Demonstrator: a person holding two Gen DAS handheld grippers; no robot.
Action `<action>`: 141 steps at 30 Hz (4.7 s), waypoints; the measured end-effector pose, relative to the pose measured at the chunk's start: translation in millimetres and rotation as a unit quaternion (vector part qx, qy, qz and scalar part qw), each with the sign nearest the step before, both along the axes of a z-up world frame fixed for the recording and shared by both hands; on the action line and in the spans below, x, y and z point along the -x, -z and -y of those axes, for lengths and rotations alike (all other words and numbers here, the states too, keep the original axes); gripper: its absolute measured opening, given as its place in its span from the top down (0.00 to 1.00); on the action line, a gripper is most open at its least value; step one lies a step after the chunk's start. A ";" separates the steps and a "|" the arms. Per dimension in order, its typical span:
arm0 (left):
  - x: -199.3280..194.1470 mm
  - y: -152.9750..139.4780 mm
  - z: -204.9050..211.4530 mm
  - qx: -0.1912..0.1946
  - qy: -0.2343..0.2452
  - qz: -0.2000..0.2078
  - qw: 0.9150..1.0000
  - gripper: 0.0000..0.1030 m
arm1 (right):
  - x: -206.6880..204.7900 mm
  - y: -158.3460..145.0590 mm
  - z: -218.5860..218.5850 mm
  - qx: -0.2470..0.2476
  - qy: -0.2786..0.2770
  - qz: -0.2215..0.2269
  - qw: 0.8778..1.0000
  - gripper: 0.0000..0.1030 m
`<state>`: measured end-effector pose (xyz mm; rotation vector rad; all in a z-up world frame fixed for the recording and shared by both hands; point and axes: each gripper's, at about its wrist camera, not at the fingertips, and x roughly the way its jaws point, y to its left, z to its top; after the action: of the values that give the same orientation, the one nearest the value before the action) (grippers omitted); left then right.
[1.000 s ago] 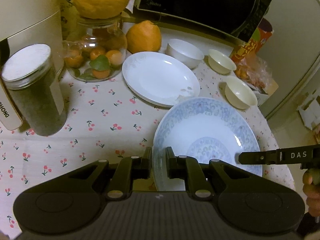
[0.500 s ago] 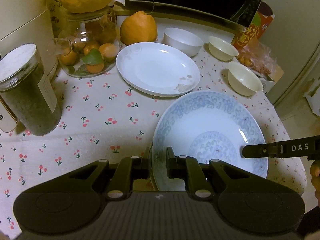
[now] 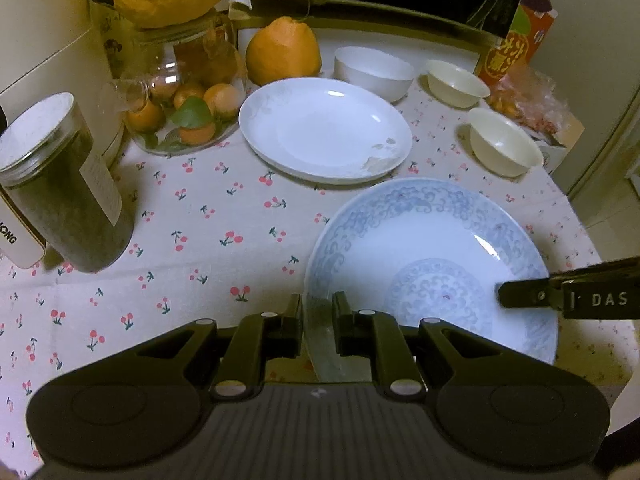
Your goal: Organize plates and bowls
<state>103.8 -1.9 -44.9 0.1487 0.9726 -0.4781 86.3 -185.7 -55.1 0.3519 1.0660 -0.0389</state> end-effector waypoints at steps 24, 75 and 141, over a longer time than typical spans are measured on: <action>3.0 1.4 6.9 -0.012 0.005 -0.002 1.000 0.75 | -0.7 -4.9 -7.8 0.067 -0.027 0.008 0.997 0.76; -108.8 20.0 8.9 0.129 -0.148 0.060 0.979 0.29 | -144.0 24.2 46.5 -0.091 0.056 0.100 0.989 0.10; -33.8 -31.5 -42.7 0.188 -0.129 0.026 0.973 0.88 | -63.4 -31.4 14.8 -0.080 0.020 0.095 0.992 0.83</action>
<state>137.6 40.8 -13.4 -0.3028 0.8206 -0.4091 149.7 -200.5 -23.7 0.5109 0.8751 0.0446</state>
